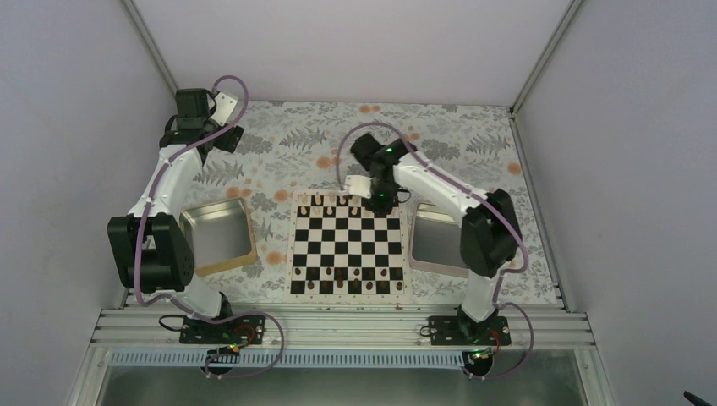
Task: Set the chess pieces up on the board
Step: Place the chess piece on the chessboard.
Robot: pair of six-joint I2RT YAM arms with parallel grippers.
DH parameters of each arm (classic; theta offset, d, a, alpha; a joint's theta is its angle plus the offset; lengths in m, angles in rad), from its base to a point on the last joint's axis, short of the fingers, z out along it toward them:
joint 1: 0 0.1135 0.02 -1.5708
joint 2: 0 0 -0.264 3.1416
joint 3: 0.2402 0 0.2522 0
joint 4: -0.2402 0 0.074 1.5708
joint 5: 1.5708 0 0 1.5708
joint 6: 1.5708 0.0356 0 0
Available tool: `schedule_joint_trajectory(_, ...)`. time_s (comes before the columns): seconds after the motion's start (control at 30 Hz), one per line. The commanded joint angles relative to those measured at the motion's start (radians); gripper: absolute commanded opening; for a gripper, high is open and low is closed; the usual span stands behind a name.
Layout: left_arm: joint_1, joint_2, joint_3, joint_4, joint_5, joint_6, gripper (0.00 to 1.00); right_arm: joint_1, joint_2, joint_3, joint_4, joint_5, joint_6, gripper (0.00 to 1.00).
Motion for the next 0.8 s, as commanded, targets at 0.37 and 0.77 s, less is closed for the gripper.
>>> schedule_joint_trajectory(0.37,-0.021,-0.037,-0.008,-0.001,0.048,0.009,1.00,0.175,0.351,0.369,-0.008,-0.016,-0.001,0.11)
schedule_joint_trajectory(0.77,-0.022,-0.051,-0.022,0.006,0.066,0.008,1.00,0.178,0.437,0.381,0.045,0.022,0.020,0.11)
